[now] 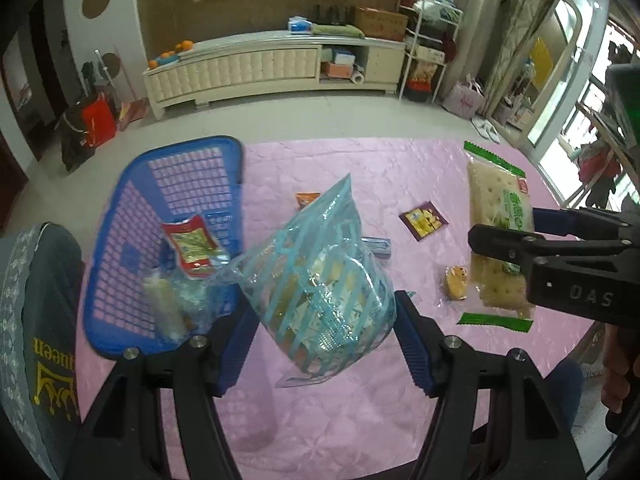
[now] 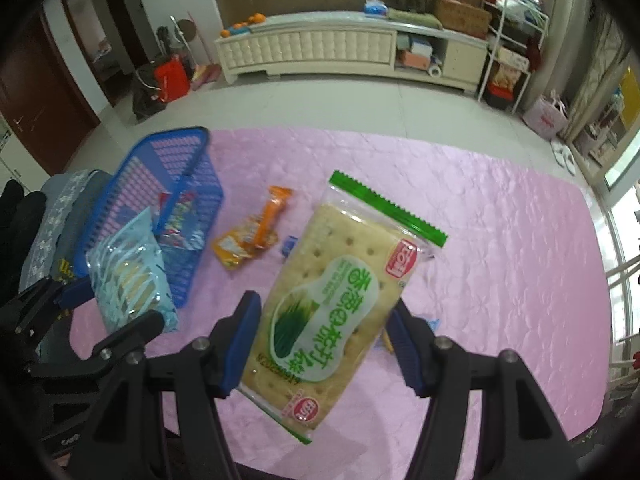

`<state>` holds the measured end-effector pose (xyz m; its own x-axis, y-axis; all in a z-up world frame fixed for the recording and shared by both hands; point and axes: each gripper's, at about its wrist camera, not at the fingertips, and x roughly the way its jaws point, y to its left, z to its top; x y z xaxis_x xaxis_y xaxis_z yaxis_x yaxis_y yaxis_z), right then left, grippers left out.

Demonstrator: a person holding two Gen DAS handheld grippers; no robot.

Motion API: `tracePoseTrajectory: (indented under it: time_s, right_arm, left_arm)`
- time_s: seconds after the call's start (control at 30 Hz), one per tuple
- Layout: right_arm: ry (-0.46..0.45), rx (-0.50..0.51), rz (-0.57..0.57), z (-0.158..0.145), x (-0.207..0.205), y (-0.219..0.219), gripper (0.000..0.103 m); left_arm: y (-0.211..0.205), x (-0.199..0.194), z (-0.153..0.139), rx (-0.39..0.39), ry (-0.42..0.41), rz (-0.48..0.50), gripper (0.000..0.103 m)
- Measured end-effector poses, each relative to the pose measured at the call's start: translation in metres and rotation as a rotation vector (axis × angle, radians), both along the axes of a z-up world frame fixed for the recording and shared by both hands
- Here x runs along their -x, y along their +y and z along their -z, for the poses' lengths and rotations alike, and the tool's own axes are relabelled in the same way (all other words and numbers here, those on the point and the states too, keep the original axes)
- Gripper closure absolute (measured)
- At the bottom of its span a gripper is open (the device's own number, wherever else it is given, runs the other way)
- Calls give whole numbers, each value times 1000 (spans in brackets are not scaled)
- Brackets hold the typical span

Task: Organize snacks
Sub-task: 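Drop the green cracker pack into the basket with the right tool while the left holds the bag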

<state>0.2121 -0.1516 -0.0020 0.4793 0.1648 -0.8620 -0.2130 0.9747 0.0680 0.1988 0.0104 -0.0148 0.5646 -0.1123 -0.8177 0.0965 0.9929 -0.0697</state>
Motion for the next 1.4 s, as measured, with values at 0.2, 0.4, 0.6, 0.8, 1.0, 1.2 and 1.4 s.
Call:
tracePoseTrajectory:
  time_s: [0.2,0.4,0.6,0.8,1.0,1.2,1.4]
  right_arm:
    - [-34,-15,-51,-22,1,40,36]
    - [-41,-22,-109,-34,-6,87,36]
    - [-37,-22,-158,-36,-18,129,36]
    - [-29,-3,-215,-38,-31,171,36]
    - [-8,16,-254,-29,-45,199,36]
    - [30,56,-268,-3,-64,218,36]
    - [59,103,-269,28,-68,227,36]
  left_arm:
    - [36,10,-16,-9,-23,-47,39]
    - [79,18,-31,-17,-48,-94,39]
    - [122,20,-34,-11,-41,-157,39]
    - [146,13,-43,-20,-32,-176,39]
    - [165,3,-38,-22,-30,-194,39]
    - [181,-7,-17,0,3,-210,39]
    - [187,-13,8,14,47,-216,39]
